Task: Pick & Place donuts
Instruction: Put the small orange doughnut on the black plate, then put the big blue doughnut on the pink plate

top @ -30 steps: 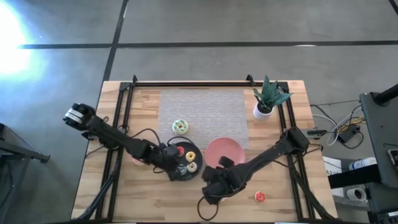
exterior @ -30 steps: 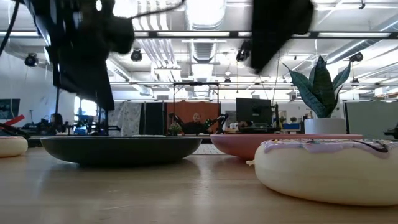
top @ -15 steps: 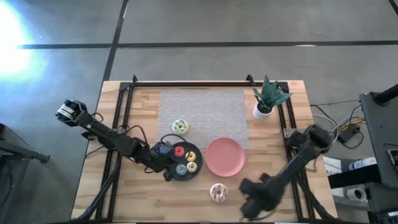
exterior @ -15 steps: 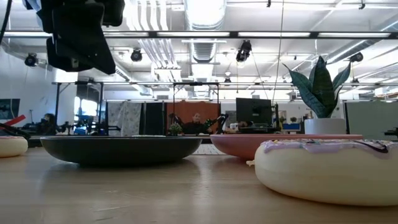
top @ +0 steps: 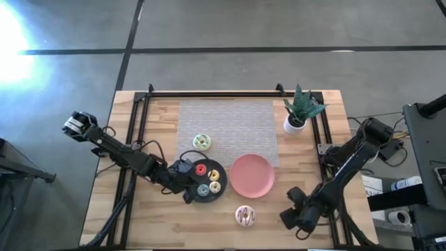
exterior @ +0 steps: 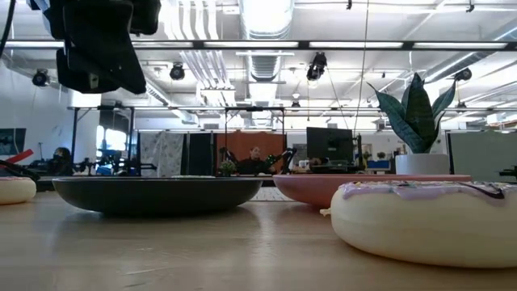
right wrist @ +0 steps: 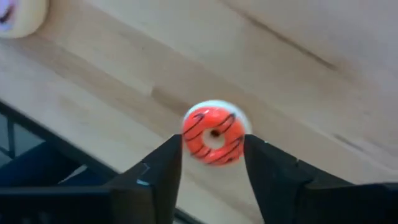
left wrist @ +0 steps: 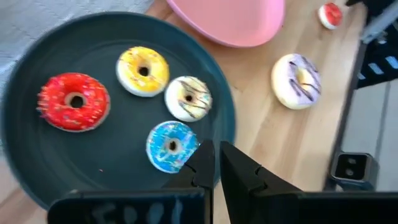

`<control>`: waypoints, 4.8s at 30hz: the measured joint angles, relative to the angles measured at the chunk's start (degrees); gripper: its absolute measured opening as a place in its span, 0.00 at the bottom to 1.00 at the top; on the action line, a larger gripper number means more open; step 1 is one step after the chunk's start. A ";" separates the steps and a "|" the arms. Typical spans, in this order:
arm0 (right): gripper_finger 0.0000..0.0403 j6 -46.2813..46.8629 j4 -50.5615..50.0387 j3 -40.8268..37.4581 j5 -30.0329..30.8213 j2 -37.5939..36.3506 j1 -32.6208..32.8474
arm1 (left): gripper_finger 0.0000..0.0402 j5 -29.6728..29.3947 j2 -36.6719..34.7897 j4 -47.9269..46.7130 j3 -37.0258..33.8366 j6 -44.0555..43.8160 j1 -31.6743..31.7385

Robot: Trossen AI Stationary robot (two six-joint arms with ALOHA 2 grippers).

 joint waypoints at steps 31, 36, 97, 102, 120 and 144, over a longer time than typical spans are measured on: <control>0.13 -13.81 12.82 -1.48 -5.24 7.51 -2.72 | 0.00 -3.21 -2.06 2.29 1.19 1.97 -1.83; 0.04 -18.13 13.87 1.32 -4.66 7.33 -6.63 | 0.00 -7.21 -4.07 -5.73 1.14 -0.46 -1.81; 0.45 -70.57 -19.39 82.78 3.92 55.31 -43.43 | 0.00 -23.69 -31.17 -45.23 0.79 -1.38 -2.60; 0.44 -71.69 -26.65 82.57 12.01 50.65 -43.29 | 0.00 -25.24 -31.10 -44.57 -0.60 -2.24 -2.53; 0.44 -56.12 -42.37 63.13 20.10 31.13 -43.01 | 0.09 2.84 -23.64 -7.08 -15.08 16.98 34.78; 0.44 -41.96 -32.09 39.32 22.40 16.07 -38.70 | 0.40 19.60 10.82 1.17 -3.61 30.72 49.80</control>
